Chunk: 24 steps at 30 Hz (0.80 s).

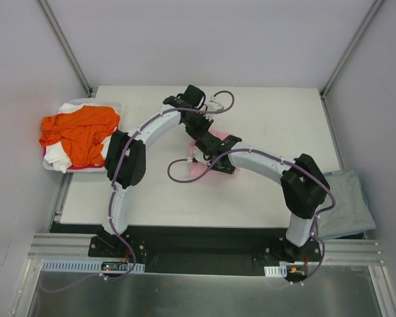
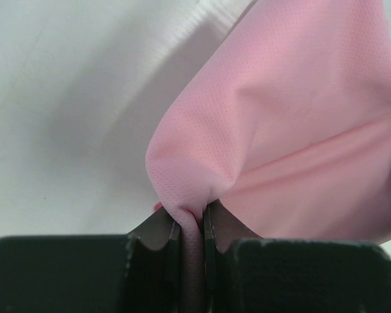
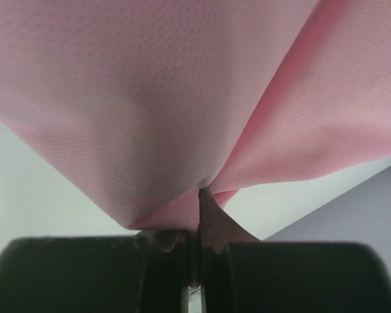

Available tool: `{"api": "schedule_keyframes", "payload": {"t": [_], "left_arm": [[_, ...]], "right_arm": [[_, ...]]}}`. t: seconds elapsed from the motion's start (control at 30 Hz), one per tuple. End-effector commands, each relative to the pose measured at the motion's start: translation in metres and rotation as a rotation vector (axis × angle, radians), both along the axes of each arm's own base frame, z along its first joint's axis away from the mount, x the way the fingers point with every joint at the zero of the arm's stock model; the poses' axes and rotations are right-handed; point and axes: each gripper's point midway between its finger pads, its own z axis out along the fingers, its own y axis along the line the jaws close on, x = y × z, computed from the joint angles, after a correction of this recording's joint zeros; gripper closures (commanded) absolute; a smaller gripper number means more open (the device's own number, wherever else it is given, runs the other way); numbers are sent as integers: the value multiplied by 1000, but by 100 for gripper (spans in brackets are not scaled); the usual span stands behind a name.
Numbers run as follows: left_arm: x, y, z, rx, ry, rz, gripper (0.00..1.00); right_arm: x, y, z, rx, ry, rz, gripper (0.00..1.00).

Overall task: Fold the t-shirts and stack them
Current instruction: Fold the tshirt

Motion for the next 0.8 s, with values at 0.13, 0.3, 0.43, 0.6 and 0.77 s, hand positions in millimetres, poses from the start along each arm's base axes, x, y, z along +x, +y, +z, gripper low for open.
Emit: {"api": "schedule_keyframes", "payload": {"t": [0.13,0.3,0.43,0.6,0.77], "left_arm": [[7,-22,33,-31,-88,-31,100],[0,-38,39,-44,-100,-56,100],[-5,-53,40,-49,-99,-68,100],[-18,-76,33,-32,-101,-96,100],[-23,-102,26,-4,-127,-114,100]], "right_arm": [[-25,-82,42,-159,-3,-143,99],[-32,-100,54,-171,-25,-192,99],[-41,-113,58,-176,-24,-203,99],[-51,-127,61,-155,-19,-222,99],[-55,-141,56,-133,-20,-230,99]]}}
